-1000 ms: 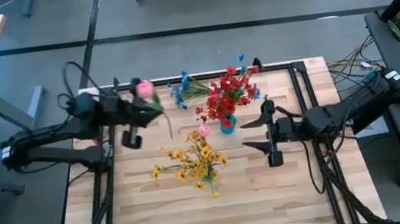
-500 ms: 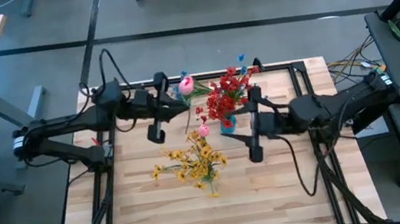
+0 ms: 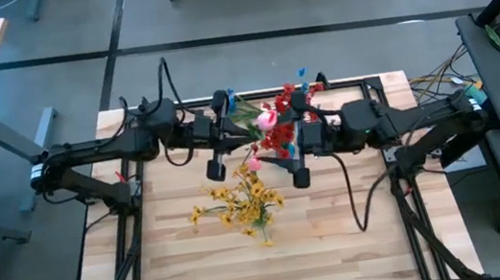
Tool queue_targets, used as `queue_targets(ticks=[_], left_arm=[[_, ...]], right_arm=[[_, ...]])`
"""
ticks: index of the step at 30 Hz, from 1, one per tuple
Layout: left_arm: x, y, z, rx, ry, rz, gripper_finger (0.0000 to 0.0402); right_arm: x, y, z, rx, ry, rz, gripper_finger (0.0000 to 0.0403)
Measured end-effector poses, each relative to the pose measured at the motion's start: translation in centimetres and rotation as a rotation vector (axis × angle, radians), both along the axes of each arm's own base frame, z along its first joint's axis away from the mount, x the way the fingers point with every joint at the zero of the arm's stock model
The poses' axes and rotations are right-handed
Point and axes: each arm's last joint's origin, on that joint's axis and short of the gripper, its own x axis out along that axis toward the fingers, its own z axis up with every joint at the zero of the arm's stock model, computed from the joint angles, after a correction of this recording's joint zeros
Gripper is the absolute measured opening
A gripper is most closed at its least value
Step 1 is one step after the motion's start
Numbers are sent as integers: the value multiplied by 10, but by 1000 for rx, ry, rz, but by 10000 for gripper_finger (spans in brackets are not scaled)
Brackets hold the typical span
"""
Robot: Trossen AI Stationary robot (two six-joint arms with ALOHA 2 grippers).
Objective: Sort flowers into vase by color
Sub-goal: Put the pink tulip into the green flower vase
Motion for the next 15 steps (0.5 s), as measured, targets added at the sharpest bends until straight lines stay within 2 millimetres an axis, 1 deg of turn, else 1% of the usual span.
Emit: queue_targets(ticks=[2, 4, 7, 10, 15], left_arm=[[4, 0, 0, 7, 9, 4, 0], [5, 0, 0, 10, 11, 2, 0], [4, 0, 1, 11, 3, 2, 0], [3, 0, 2, 14, -6, 4, 0], [3, -1, 3, 15, -14, 7, 0]], right_arm=[[3, -3, 1, 3, -11, -6, 293], [4, -4, 3, 7, -37, -10, 277], [4, -5, 5, 9, -49, -10, 232], [3, -6, 6, 19, -57, -12, 165], [4, -8, 5, 17, -58, -18, 34]])
